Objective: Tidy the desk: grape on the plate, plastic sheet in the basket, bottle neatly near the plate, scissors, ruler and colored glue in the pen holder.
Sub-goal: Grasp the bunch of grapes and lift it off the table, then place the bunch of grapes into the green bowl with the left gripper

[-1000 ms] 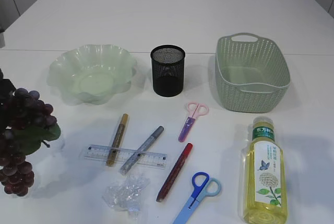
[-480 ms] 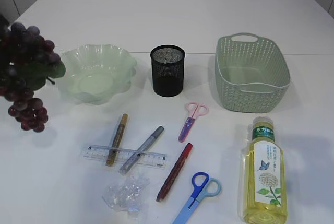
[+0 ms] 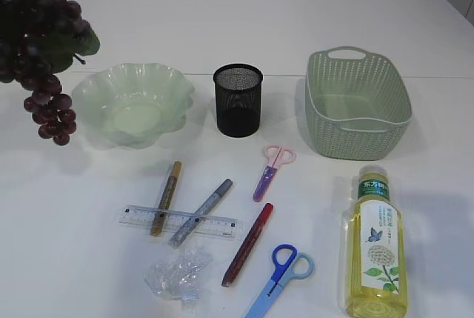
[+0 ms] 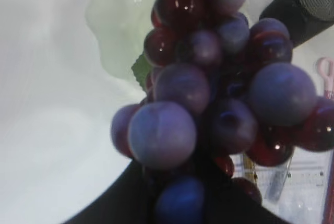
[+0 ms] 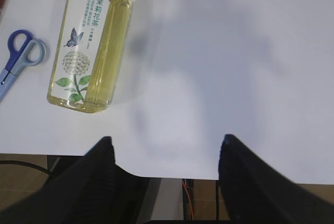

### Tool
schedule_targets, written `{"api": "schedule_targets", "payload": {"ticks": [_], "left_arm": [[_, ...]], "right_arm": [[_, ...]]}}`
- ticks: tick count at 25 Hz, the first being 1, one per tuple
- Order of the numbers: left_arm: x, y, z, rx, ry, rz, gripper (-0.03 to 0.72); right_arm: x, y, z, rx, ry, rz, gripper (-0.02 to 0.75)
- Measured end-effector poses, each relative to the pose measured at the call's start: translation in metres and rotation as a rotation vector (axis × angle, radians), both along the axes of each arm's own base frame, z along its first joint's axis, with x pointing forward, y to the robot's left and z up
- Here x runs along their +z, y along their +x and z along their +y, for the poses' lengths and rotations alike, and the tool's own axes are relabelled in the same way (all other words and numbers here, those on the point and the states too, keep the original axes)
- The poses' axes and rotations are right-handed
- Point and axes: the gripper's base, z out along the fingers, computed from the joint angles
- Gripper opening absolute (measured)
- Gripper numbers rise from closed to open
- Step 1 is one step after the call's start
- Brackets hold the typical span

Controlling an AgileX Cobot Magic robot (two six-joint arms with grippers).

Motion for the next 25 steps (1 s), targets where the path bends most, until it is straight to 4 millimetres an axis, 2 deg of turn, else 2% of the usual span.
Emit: {"api": "schedule_targets", "payload": {"ticks": [11, 16, 25], "left_arm": [[-0.035, 0.041, -0.003, 0.042, -0.021, -0.062, 0.114], [-0.042, 0.058, -0.003, 0.068, -0.030, -0.141, 0.117], [-0.053, 0.102, -0.005, 0.073, -0.008, -0.209, 0.123]], "right_arm": [[0.000, 0.000, 0.000, 0.000, 0.000, 0.000, 0.490], [0.000, 0.000, 0.000, 0.000, 0.000, 0.000, 0.490], [0.000, 0.000, 0.000, 0.000, 0.000, 0.000, 0.489]]}}
